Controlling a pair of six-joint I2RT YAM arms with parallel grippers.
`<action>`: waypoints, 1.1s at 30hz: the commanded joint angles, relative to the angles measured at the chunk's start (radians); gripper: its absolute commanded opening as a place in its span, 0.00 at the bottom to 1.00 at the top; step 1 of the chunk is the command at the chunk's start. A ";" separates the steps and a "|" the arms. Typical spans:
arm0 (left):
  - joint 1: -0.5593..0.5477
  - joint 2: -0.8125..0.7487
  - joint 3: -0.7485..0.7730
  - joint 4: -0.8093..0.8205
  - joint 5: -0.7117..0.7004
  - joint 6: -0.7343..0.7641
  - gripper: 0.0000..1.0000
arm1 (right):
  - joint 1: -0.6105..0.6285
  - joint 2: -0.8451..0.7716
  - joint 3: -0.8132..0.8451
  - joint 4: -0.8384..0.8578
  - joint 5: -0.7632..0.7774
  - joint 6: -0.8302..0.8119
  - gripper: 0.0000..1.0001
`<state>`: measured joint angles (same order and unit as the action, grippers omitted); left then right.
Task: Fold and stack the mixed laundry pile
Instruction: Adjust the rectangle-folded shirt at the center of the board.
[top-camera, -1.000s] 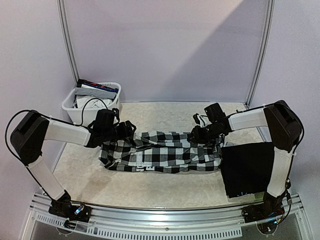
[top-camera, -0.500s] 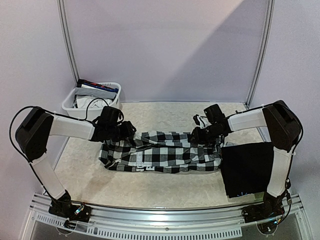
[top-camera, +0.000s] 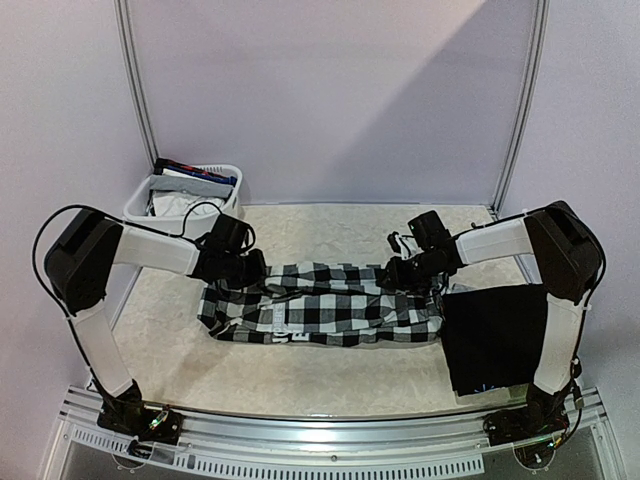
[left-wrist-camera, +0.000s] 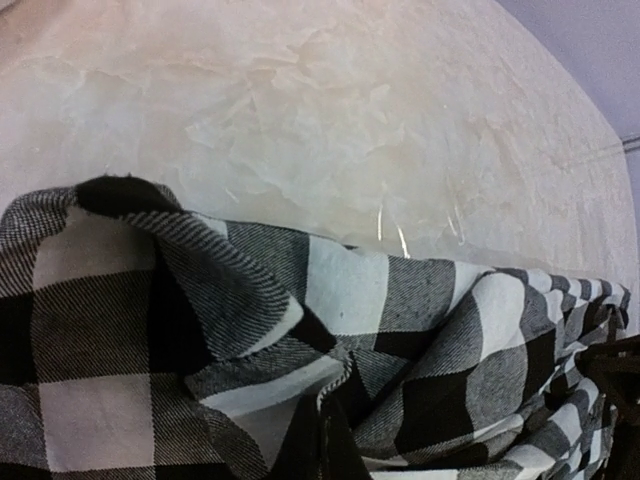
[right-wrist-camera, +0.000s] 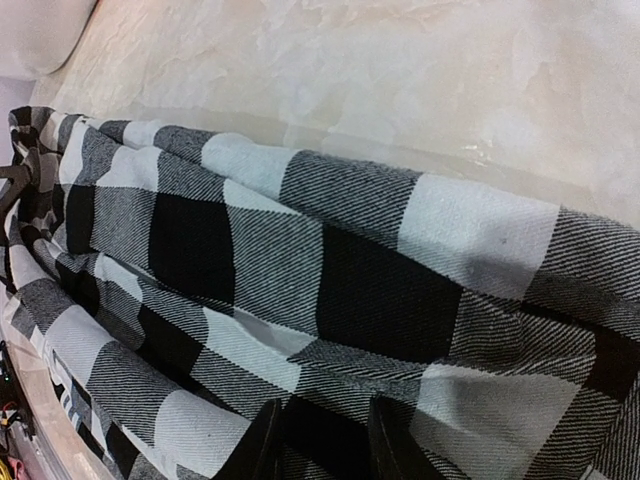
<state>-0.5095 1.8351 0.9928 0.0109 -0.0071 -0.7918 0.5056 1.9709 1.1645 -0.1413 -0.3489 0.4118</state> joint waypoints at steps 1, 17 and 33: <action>0.005 -0.032 0.039 0.005 -0.005 0.013 0.00 | 0.000 0.023 -0.015 -0.006 0.021 -0.013 0.29; -0.006 -0.077 -0.482 0.777 -0.164 -0.072 0.03 | 0.000 0.038 -0.022 -0.016 0.075 -0.003 0.28; -0.027 -0.269 -0.557 0.618 -0.235 -0.025 0.51 | 0.003 -0.091 -0.055 -0.107 0.188 0.012 0.27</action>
<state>-0.5205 1.7176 0.4141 0.8589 -0.1699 -0.8867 0.5114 1.9354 1.1305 -0.1898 -0.1967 0.4221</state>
